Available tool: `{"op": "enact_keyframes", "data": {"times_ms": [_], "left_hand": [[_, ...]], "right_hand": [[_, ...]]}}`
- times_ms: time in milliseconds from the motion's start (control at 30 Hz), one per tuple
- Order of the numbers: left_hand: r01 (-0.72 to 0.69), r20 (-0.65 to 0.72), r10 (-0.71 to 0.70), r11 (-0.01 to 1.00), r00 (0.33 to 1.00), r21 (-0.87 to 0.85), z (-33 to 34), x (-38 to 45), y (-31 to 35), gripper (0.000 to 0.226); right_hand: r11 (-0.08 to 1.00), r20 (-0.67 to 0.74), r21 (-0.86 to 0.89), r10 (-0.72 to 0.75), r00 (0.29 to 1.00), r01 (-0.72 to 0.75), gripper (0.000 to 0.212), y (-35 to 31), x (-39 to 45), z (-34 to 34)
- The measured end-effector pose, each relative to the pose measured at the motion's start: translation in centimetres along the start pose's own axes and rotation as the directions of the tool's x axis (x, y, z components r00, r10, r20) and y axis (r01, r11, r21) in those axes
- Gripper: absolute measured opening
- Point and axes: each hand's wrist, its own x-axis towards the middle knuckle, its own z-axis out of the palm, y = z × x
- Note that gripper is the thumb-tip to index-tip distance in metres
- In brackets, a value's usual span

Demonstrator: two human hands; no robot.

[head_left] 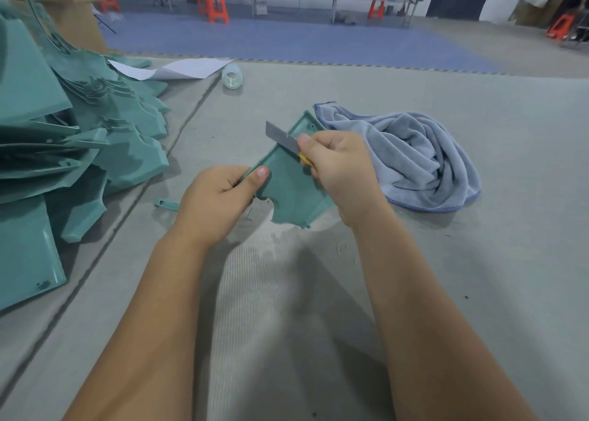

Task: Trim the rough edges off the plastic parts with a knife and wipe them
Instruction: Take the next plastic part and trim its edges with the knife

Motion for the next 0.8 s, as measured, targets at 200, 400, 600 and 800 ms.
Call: {"op": "enact_keyframes", "data": {"times_ms": [200,400,600,800], "left_hand": [[-0.02,-0.023,0.021,0.999,1.0,0.047,0.1,0.0,0.0,0.059],[-0.029,-0.033,0.032,0.996,0.999,0.08,0.1,0.0,0.0,0.057],[-0.045,-0.046,0.05,0.994,0.998,0.103,0.1,0.0,0.0,0.057],[-0.028,-0.043,0.032,0.995,0.999,0.093,0.1,0.0,0.1,0.051]], "right_hand": [[0.991,-0.245,-0.131,-0.023,0.969,-0.009,0.049,-0.5,0.7,-0.7],[0.985,-0.056,-0.169,-0.041,0.998,0.032,0.04,-1.4,0.1,0.0],[0.961,-0.242,-0.274,-0.049,0.969,-0.02,0.053,-1.7,0.8,-0.9],[0.988,-0.064,-0.147,0.029,0.998,-0.038,0.037,-2.3,0.1,-0.2]]}}
